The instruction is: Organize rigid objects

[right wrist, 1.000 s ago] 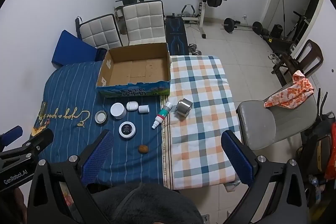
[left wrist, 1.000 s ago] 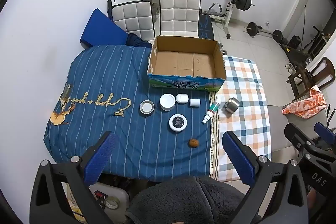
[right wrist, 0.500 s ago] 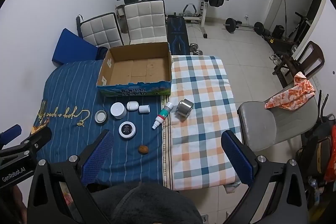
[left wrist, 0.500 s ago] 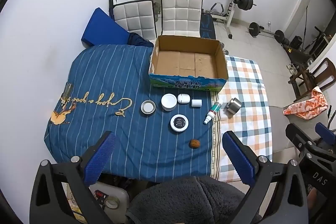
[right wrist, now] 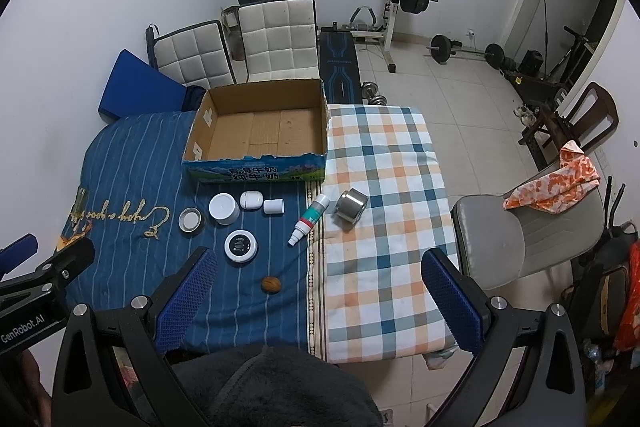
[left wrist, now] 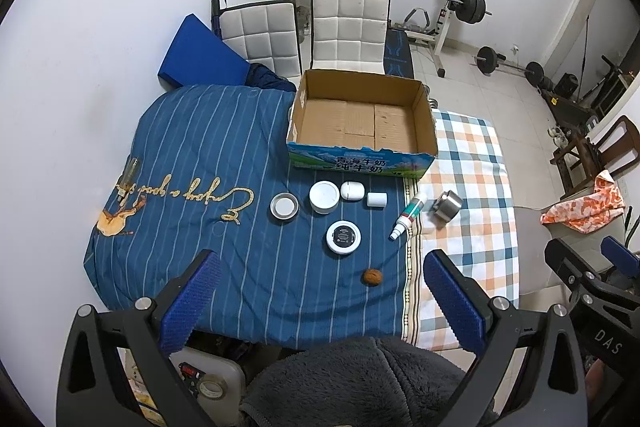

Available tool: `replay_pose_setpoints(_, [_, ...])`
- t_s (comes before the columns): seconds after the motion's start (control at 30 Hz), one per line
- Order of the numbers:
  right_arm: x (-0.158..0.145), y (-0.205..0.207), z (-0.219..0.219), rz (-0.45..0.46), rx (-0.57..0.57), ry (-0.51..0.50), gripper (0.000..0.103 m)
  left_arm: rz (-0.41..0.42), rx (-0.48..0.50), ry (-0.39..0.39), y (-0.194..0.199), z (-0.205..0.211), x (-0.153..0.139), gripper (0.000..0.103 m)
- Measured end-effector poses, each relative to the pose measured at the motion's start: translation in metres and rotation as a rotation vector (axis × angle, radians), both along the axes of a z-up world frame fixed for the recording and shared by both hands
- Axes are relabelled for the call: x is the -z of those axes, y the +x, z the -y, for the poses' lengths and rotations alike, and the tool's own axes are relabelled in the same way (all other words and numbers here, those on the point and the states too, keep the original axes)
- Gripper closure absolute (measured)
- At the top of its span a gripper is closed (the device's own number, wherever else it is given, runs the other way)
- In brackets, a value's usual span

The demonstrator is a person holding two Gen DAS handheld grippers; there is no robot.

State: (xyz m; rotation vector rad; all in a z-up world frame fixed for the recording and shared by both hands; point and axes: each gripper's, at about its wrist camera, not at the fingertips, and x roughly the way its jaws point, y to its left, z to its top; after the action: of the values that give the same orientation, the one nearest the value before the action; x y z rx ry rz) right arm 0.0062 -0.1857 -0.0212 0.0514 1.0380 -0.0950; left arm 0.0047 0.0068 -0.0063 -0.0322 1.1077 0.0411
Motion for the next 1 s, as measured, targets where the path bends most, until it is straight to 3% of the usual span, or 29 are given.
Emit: replay_pose_setpoints(1.0, [-0.006,-0.002,-0.004,0.013,-0.007,-0.019,0.000,-0.002,-0.014,-0.006,-0.002,-0.010,-0.004,0.000])
